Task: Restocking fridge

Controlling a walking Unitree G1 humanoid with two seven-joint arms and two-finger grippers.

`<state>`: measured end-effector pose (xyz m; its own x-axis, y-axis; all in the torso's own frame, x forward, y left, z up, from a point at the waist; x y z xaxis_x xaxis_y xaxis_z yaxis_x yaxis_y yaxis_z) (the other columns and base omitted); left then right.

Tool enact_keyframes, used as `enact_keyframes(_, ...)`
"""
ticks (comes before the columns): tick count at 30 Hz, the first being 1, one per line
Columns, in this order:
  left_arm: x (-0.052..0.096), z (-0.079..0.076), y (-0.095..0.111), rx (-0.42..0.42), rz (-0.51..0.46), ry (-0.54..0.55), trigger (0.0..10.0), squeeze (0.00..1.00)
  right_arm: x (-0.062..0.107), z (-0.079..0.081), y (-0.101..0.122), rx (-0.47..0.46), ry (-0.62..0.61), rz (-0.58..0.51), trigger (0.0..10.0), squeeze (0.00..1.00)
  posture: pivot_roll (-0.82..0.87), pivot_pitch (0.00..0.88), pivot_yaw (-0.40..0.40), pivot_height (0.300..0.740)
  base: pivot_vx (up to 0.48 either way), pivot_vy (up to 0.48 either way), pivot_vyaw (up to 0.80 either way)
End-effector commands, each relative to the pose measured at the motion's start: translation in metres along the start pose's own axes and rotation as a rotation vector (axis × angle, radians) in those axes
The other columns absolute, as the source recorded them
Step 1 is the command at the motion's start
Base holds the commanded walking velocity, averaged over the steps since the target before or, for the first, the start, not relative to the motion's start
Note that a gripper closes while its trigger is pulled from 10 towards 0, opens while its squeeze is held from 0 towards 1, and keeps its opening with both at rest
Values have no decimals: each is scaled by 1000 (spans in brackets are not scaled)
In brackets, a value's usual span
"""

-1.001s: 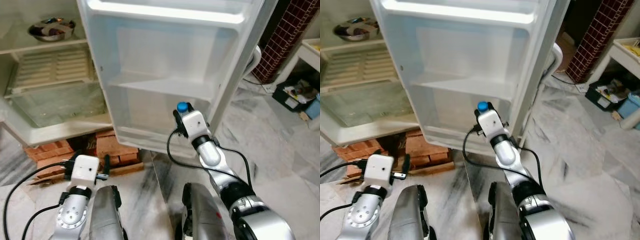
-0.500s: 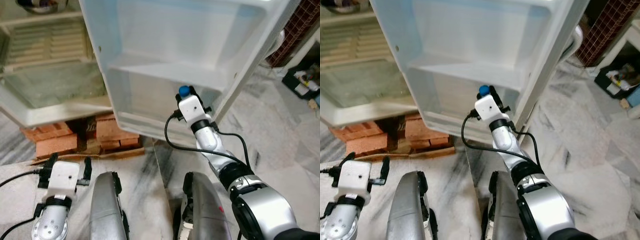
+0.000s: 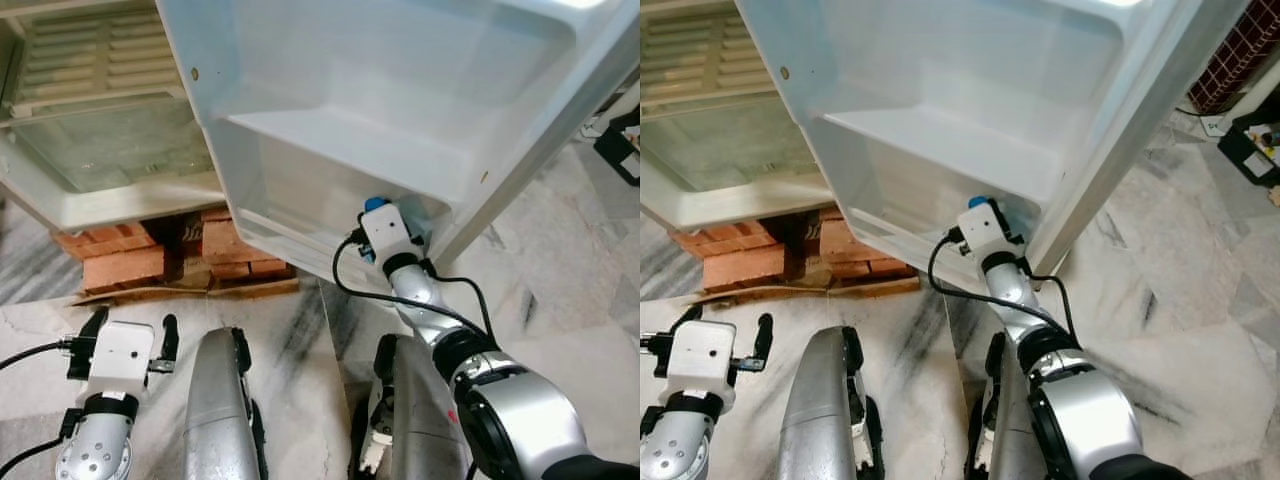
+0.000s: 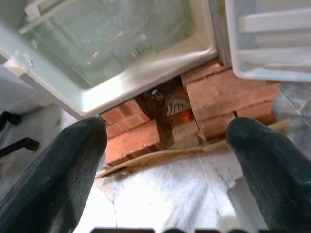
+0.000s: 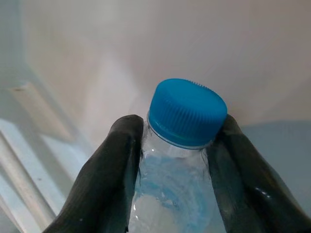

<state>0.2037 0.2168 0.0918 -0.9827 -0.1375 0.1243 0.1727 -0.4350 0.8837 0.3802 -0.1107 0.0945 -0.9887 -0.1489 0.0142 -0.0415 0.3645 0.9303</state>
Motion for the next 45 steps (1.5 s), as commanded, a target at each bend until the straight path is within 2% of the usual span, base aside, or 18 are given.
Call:
enact_keyframes(1,3,-2,-9,-1,41,-14,10000,0,7,-16,-20,8,-59,83,10000,1000,242,282,-52,552,0,0,0)
enact_keyframes(15,-23,-11,-17,-9,46,-40,10000,0,6,-48,-17,86,-163,51,10000,1000,192,188,-38,552,0,0,0)
enact_keyframes(18,-30,-14,-16,2,40,-49,10000,0,4,-57,-10,91,-182,16,10000,1000,180,165,-38,552,0,0,0)
enact_keyframes(21,-39,-16,-17,57,45,-56,10000,0,3,-61,-5,77,-181,-18,10000,1000,158,132,-37,552,0,0,0)
enact_keyframes(23,-45,-17,-13,126,29,-60,10000,0,5,-62,-3,30,-177,-45,10000,1000,138,112,-38,552,0,0,0)
enact_keyframes(26,-53,-19,-15,151,36,-76,10000,0,10,-64,-9,-32,-180,-46,10000,1000,122,90,-45,552,0,0,0)
enact_keyframes(27,-53,-19,-15,151,36,-76,10000,0,10,-64,-9,-32,-180,-46,10000,1000,122,90,-45,552,0,0,0)
enact_keyframes(29,-60,-18,-13,147,12,-105,10000,0,16,-61,-15,-86,-178,-52,10000,1000,108,66,-48,552,0,0,0)
enact_keyframes(33,-75,-20,-4,135,-29,-154,10000,0,27,-53,-21,-114,-165,-74,10000,1000,91,35,-46,552,0,0,0)
enact_keyframes(37,-83,-20,4,170,-40,-203,10000,0,37,-50,-23,-167,-179,-100,10000,1000,67,0,-36,552,0,0,0)
enact_keyframes(40,-80,-20,3,182,-38,-226,10000,0,48,-48,-24,-234,-188,-116,10000,1000,58,0,-28,552,0,0,0)
enact_keyframes(42,-71,-25,1,199,-38,-231,10000,0,59,-47,-21,-284,-190,-139,10000,1000,60,0,-29,552,0,0,0)
enact_keyframes(45,-65,-28,0,226,-29,-229,10000,0,68,-45,-21,-323,-191,-148,10000,1000,59,0,-30,552,0,0,0)
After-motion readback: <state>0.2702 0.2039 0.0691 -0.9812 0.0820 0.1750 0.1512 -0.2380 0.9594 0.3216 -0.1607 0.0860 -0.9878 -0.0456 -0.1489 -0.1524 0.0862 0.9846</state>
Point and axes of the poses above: a point about 5 cm out from each wrist's last joint towards the gripper, its own x axis pointing back from the gripper into the wrist, its own y axis along the axis of the wrist's last joint, z = x × y, the point moved 2 cm from there along -x, pointing out of the wrist towards the gripper, and after that the axes turned 4 degrees about -x, right-handed, at the moved point
